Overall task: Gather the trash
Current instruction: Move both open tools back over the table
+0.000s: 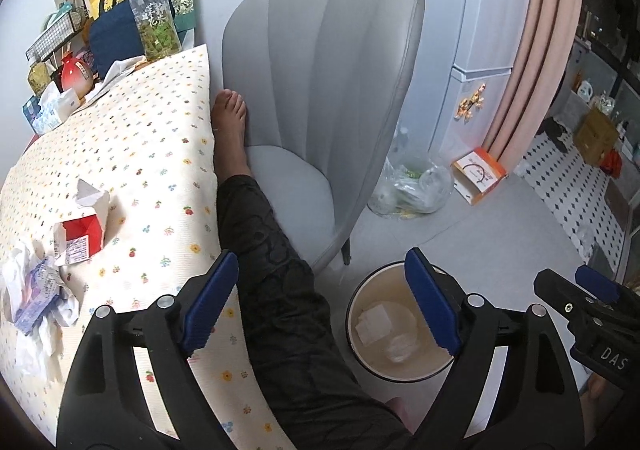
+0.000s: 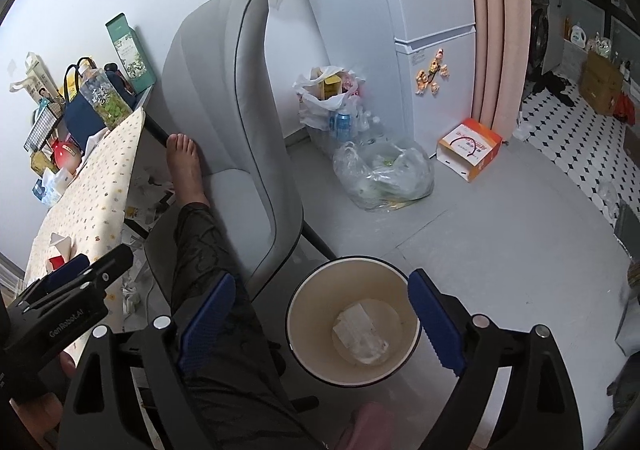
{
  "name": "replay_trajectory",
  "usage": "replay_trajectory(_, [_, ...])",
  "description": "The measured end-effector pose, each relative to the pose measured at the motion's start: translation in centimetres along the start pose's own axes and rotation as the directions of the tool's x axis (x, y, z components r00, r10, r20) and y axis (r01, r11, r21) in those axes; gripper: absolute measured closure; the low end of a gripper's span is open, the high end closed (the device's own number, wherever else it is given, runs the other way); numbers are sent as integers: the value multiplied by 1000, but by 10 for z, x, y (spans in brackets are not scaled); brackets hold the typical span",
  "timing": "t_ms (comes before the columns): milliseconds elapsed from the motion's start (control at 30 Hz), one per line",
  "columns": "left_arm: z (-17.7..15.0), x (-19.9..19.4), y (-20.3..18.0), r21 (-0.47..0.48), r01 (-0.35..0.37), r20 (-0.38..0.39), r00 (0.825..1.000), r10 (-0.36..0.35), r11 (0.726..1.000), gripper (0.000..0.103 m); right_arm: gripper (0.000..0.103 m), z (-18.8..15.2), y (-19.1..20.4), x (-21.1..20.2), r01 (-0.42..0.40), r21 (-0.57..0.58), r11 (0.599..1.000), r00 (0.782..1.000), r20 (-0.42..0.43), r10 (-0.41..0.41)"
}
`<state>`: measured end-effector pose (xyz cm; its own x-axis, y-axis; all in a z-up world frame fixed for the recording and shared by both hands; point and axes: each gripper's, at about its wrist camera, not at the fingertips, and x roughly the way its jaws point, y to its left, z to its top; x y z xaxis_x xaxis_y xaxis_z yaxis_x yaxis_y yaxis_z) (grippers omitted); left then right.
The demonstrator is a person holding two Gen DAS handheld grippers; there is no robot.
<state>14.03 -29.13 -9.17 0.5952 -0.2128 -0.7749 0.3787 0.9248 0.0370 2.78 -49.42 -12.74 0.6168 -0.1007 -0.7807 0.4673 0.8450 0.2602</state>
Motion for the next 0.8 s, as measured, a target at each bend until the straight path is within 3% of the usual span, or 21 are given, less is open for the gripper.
replay_trajectory(333, [4, -37, 37, -72, -37, 82, 996, 43, 997, 8, 8, 2, 38, -25, -28, -71, 997, 999, 41, 31])
replay_trajectory(800, [-19, -93, 130, -240, -69, 168, 979, 112, 968, 7, 8, -10, 132, -65, -63, -221, 973, 993, 80, 82])
